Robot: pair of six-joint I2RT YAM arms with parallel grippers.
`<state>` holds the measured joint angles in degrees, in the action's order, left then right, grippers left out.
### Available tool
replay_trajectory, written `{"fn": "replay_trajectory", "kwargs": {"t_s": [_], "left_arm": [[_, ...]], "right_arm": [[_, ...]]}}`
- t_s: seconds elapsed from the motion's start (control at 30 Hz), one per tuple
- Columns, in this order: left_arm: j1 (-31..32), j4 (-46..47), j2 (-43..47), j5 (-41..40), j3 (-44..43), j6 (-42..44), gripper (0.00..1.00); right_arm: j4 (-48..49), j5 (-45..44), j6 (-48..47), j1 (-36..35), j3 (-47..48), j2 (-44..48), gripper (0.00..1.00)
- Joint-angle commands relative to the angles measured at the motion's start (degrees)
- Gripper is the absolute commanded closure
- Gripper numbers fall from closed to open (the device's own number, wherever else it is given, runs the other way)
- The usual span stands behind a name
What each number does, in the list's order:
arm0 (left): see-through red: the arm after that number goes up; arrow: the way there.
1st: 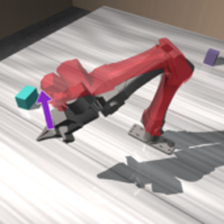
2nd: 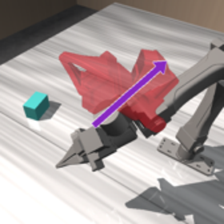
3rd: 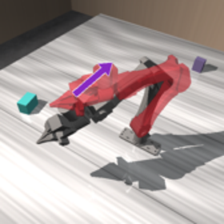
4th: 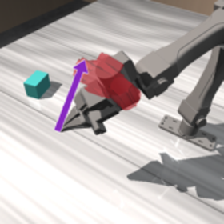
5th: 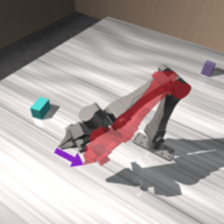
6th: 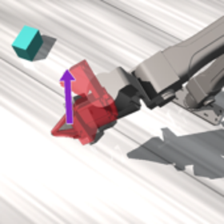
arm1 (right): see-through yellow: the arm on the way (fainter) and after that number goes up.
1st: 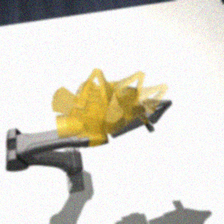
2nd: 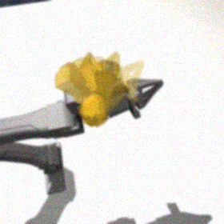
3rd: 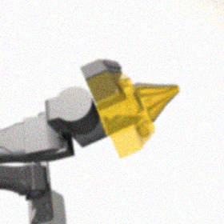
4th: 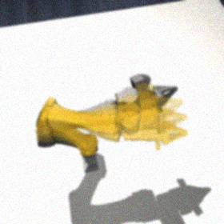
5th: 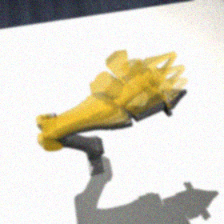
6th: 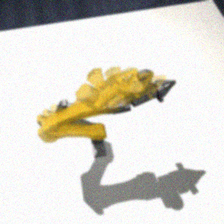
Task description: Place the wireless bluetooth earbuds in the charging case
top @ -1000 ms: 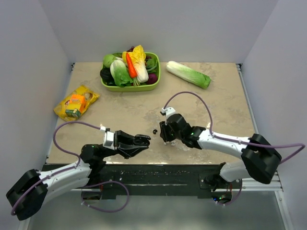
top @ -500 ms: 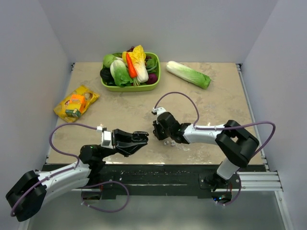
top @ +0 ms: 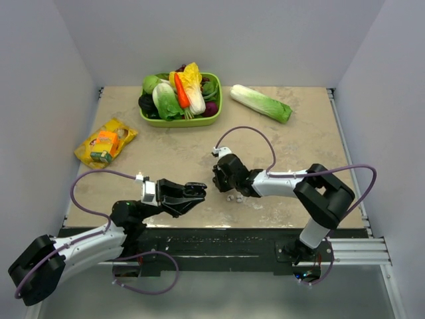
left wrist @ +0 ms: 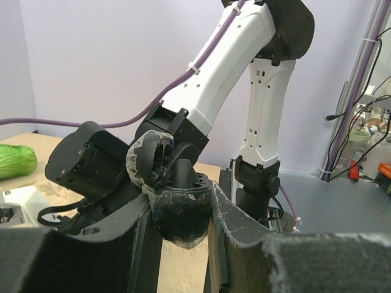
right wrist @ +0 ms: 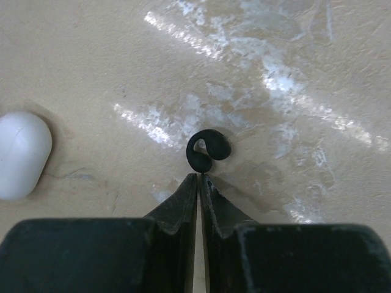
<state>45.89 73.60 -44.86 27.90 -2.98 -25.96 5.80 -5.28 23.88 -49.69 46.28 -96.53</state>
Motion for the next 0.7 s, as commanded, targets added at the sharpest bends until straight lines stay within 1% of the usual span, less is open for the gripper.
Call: {"fn": "replay_trajectory", "kwargs": {"t_s": [0.0, 0.27, 0.33, 0.37, 0.4, 0.43, 0.5, 0.53, 0.6, 0.67], "left_arm": [[0.5, 19.4, -0.1, -0.8, 4.3, 0.7, 1.0], [0.6, 19.6, -1.0, -0.6, 4.1, 0.5, 1.0], [0.7, 19.6, -0.9, -0.7, 4.2, 0.5, 1.0], [0.8, 19.6, -0.9, -0.7, 4.3, 0.6, 1.0], [0.8, 19.6, -0.8, -0.7, 4.3, 0.6, 1.0], [0.9, 19.6, -0.8, -0.7, 4.3, 0.6, 1.0], [0.9, 19.8, -0.6, -0.7, 4.3, 0.6, 1.0], [0.9, 20.0, -0.7, -0.7, 4.4, 0.6, 1.0], [0.9, 20.0, -0.4, -0.7, 4.4, 0.6, 1.0], [1.0, 20.0, -0.2, -0.9, 4.5, 0.6, 1.0]], "right_arm": [[3.3, -3.5, 1.9, 2.5, -0.3, 0.1, 0.89], [3.3, -4.3, 2.1, 5.6, -0.8, 0.7, 0.85], [4.6, -3.6, 1.8, 5.6, -1.8, 2.6, 0.79], [5.5, -3.7, 1.5, 5.5, -2.5, 3.9, 0.74], [7.3, -2.9, 1.3, 5.0, -3.7, 4.9, 0.64], [8.0, -2.5, 1.0, 4.1, -4.0, 7.0, 0.59], [8.4, -1.9, -0.8, 2.7, -3.6, 8.1, 0.52], [8.4, -2.1, -1.5, 0.8, -3.3, 8.6, 0.5], [7.5, -0.8, -3.1, -0.5, -1.3, 8.5, 0.46], [6.4, 0.8, -3.9, -1.3, 0.2, 6.4, 0.46]]}}
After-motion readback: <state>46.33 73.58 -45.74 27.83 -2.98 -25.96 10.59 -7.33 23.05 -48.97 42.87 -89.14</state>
